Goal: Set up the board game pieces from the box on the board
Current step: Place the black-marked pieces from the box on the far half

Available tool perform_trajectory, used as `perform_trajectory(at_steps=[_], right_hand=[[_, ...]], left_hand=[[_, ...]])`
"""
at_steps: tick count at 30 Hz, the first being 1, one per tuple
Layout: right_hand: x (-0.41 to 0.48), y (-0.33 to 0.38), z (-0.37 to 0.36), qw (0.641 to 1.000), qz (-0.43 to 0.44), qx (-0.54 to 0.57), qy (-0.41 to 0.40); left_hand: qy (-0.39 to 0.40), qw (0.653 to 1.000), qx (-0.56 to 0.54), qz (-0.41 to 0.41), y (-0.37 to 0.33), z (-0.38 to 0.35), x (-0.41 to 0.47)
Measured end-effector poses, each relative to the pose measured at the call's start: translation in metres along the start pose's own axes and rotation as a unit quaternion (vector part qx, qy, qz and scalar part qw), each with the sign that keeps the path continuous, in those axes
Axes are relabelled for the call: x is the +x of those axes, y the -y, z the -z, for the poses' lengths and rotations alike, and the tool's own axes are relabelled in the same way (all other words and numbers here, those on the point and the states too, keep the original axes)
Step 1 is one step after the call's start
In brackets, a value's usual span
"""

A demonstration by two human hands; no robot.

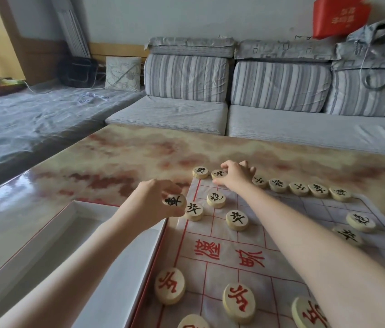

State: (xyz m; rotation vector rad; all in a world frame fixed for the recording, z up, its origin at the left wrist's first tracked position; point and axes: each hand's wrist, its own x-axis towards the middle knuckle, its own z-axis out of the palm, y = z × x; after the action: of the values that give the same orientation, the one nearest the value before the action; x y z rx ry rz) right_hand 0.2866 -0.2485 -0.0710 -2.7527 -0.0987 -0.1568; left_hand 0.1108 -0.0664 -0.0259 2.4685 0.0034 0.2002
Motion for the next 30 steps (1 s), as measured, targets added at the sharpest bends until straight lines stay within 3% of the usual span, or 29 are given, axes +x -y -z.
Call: perform_trajectory(at_steps=[8, 16, 20, 26, 30], right_hand=[[-0.059, -0.054, 0.066, 0.992, 0.003, 0.108, -0.067], [-0.109, -0.236, 0.143, 0.969, -0.141, 0.133, -0.150], [-0.139, -0.314, 0.148, 0.959, -0.198, 0.151, -0.139], [-0.173, -0.344, 0.128, 0.982, -0.093, 0.070, -0.147], [-0.172, -0.346, 0.126, 0.983, -0.070, 0.024, -0.166]], left_hand=[[-0.001, 0.999, -0.019, -0.038, -0.048, -0.026, 0.006], [0.053, 0.989, -0.032, -0.132, -0.150, -0.101, 0.028], [0.060, 0.986, -0.058, -0.143, -0.190, -0.145, 0.044], [0.066, 0.983, -0.076, -0.154, -0.242, -0.201, 0.077], [0.068, 0.982, -0.061, -0.163, -0.268, -0.230, 0.103]])
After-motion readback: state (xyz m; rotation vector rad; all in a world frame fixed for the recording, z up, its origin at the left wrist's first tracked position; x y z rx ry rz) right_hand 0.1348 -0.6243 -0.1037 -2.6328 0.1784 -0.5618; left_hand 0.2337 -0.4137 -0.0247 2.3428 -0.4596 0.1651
